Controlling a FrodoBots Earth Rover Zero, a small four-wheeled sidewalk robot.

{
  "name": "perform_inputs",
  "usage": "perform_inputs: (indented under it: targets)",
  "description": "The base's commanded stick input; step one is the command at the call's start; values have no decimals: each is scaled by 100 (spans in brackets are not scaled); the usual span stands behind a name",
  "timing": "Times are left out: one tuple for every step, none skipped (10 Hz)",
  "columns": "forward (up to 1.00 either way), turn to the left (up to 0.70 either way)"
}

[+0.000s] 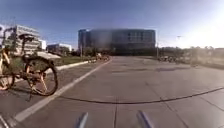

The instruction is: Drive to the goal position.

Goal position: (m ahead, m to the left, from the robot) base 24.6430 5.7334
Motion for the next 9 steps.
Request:
perform_inputs:
  targets:
    - [45,0]
    - [45,0]
    - [45,0]
    - [45,0]
    - [45,0]
    - [45,0]
    - [45,0]
    - [45,0]
    - [45,0]
